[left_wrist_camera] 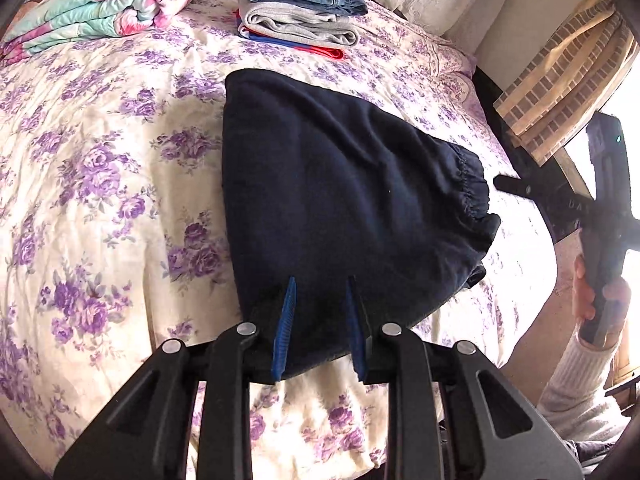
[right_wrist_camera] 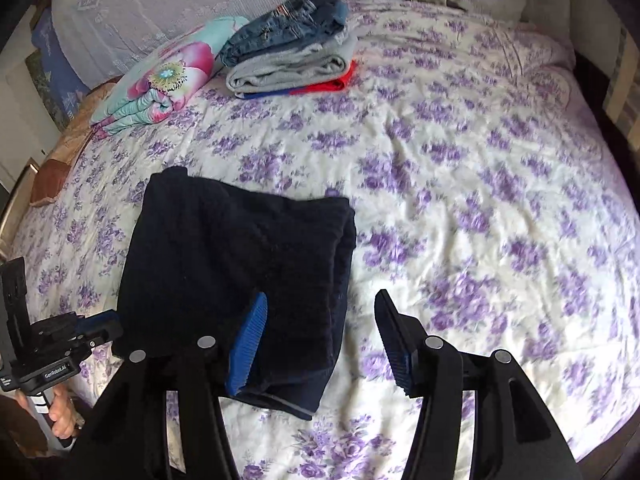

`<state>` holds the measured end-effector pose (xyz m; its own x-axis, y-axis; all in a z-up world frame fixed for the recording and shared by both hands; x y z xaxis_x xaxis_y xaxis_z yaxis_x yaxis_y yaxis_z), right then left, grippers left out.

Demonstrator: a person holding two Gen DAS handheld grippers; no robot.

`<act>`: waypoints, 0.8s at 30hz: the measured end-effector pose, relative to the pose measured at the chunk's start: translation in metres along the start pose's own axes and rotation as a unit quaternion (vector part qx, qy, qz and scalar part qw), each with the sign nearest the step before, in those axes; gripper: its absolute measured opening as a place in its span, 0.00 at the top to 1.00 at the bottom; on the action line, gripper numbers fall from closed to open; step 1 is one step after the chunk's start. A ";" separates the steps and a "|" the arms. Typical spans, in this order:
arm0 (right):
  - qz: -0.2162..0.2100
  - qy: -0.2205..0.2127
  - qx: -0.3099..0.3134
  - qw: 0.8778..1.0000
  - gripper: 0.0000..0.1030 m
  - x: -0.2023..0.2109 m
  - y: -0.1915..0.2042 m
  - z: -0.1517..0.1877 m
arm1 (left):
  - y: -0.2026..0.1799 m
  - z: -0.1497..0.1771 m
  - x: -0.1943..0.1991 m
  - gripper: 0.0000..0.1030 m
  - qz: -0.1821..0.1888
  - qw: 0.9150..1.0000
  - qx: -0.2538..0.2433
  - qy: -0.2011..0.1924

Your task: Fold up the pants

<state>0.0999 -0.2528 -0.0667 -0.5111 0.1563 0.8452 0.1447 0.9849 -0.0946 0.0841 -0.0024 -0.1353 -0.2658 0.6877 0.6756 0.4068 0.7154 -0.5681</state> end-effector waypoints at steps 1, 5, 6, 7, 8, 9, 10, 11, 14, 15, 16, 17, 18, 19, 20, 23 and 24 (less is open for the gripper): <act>-0.016 -0.019 0.017 1.000 0.43 0.008 0.014 -0.016 | -0.002 0.000 0.001 0.77 0.004 1.000 -0.002 0.000; -0.120 -0.038 0.115 0.985 0.43 0.011 0.110 -0.060 | -0.008 0.000 -0.003 0.77 0.003 1.000 -0.013 0.010; -0.130 -0.026 0.135 0.982 0.45 0.002 0.134 -0.066 | -0.010 0.001 -0.005 0.77 0.003 1.000 -0.016 0.017; -0.123 -0.017 0.156 0.980 0.49 -0.009 0.155 -0.073 | -0.012 0.002 -0.007 0.77 0.003 0.999 -0.020 0.025; -0.109 -0.010 0.177 0.978 0.59 -0.021 0.172 -0.077 | -0.013 0.003 -0.009 0.77 0.000 0.999 -0.024 0.030; -0.094 -0.001 0.197 0.976 0.65 -0.035 0.187 -0.081 | -0.013 0.003 -0.010 0.77 -0.007 0.999 -0.026 0.033; -0.081 0.010 0.211 0.974 0.66 -0.047 0.199 -0.084 | -0.013 0.003 -0.011 0.77 -0.013 0.999 -0.029 0.036; -0.066 0.026 0.224 0.972 0.66 -0.061 0.207 -0.085 | -0.013 0.003 -0.013 0.77 -0.015 0.999 -0.030 0.041; -0.003 0.077 0.251 0.965 0.66 -0.110 0.216 -0.080 | -0.011 0.005 -0.021 0.77 -0.028 0.997 -0.038 0.055; 0.008 0.099 0.254 0.962 0.65 -0.125 0.217 -0.075 | -0.010 0.005 -0.024 0.76 -0.036 0.997 -0.043 0.058; 0.015 0.113 0.254 0.960 0.65 -0.137 0.218 -0.070 | -0.008 0.006 -0.028 0.76 -0.041 0.996 -0.043 0.064; 0.019 0.114 0.254 0.960 0.62 -0.144 0.220 -0.068 | -0.005 0.007 -0.031 0.76 -0.043 0.996 -0.038 0.067; 0.023 0.110 0.252 0.961 0.61 -0.145 0.221 -0.068 | -0.002 0.007 -0.033 0.76 -0.043 0.996 -0.033 0.067; 0.027 0.108 0.252 0.961 0.61 -0.144 0.221 -0.068 | 0.000 0.007 -0.034 0.76 -0.043 0.996 -0.031 0.065; 0.031 0.105 0.255 0.961 0.61 -0.143 0.222 -0.068 | 0.000 0.007 -0.034 0.76 -0.043 0.997 -0.031 0.065; 0.034 0.093 0.268 0.958 0.60 -0.136 0.223 -0.065 | -0.001 0.007 -0.035 0.76 -0.051 0.996 -0.035 0.066; 0.030 0.092 0.270 0.958 0.59 -0.131 0.222 -0.066 | -0.003 0.008 -0.035 0.76 -0.055 0.996 -0.037 0.067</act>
<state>0.2546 -0.0594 -0.1641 -0.3498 0.2464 0.9038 -0.3153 0.8776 -0.3612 0.0853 -0.0278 -0.1613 -0.1945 0.5799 0.7911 0.4471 0.7703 -0.4547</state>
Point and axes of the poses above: each gripper's, at about its wrist camera, not at the fingertips, and x roughly against the way its jaws point, y to its left, z to its underside, the point moved 7 cm from there along -x, roughly the way its jaws point, and after that the axes turned 14 degrees about z, right-handed, at the moved point
